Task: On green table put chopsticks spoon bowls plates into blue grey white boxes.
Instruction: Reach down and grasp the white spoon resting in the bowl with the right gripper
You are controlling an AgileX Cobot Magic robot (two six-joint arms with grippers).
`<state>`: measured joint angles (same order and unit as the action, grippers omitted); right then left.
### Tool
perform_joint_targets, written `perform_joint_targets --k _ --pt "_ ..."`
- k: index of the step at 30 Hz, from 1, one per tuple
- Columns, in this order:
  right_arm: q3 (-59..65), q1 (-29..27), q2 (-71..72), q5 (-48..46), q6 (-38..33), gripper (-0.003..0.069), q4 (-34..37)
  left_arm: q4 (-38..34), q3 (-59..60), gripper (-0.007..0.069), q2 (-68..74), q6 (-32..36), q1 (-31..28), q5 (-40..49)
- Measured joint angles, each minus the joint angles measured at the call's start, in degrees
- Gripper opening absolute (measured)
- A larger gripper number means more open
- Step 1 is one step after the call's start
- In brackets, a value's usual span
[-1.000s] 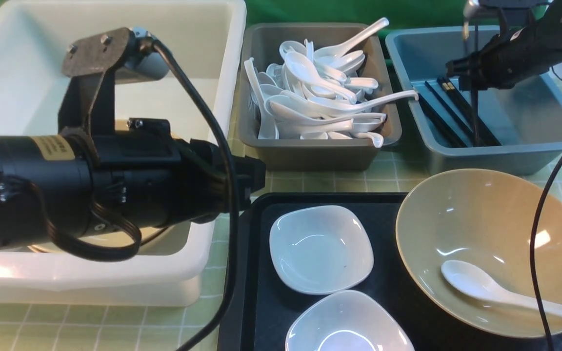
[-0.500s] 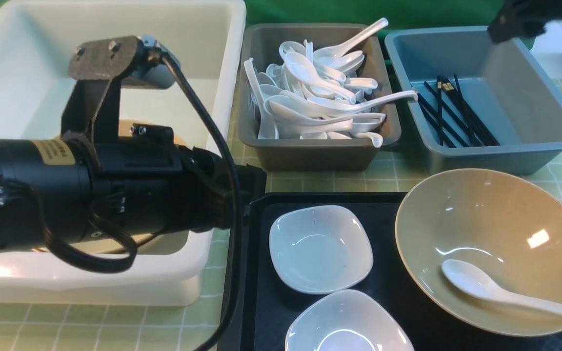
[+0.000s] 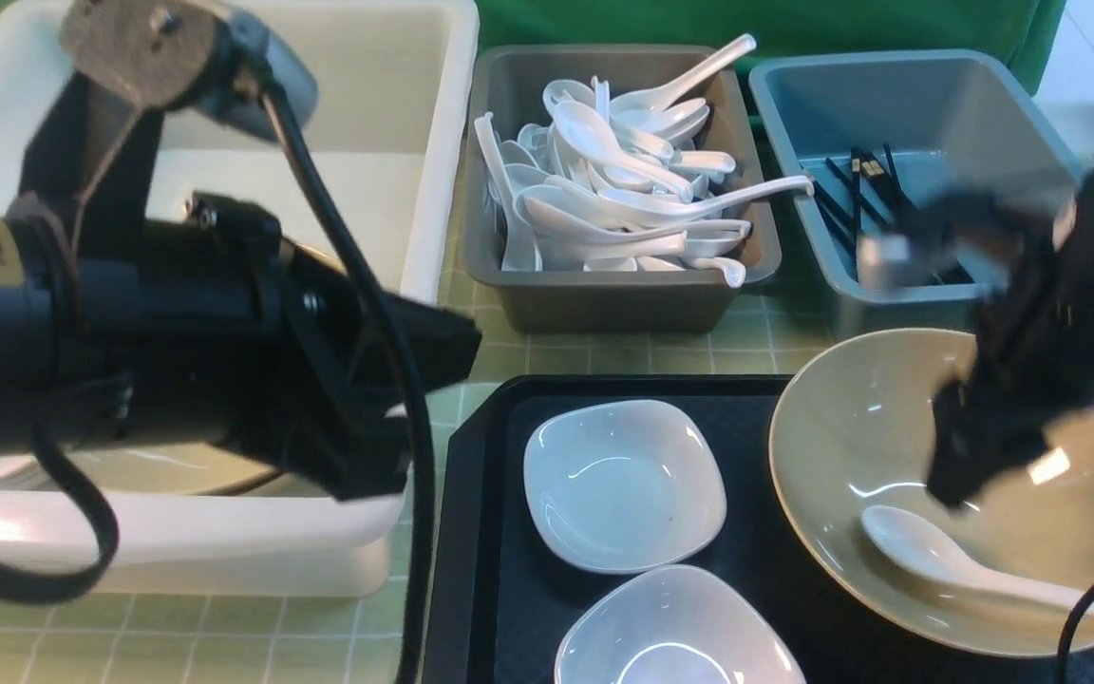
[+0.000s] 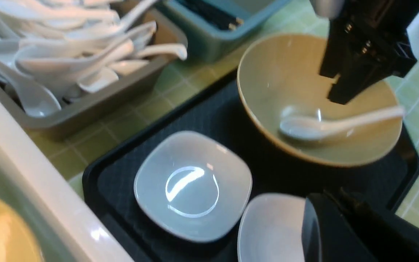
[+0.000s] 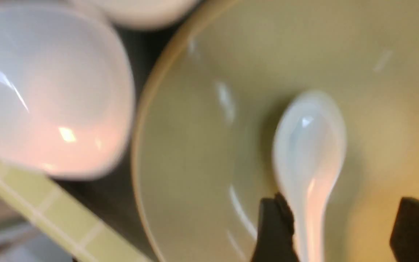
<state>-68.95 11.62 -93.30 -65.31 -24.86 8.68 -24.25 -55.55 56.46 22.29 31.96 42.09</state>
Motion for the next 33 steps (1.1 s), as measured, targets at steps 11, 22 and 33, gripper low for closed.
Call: perform_joint_targets --k 11,22,33 --pt "2.89 -0.05 -6.69 -0.93 1.2 0.0425 -4.06 0.19 0.0 -0.0002 -0.01 0.05 0.0 -0.44" --pt "1.38 -0.05 -9.26 -1.67 2.5 0.0148 -5.69 0.24 0.0 -0.0002 -0.01 0.37 0.0 -0.45" --pt "-22.07 -0.11 -9.29 -1.56 -0.29 0.0156 8.88 2.31 0.0 -0.0002 -0.01 0.7 0.0 -1.04"
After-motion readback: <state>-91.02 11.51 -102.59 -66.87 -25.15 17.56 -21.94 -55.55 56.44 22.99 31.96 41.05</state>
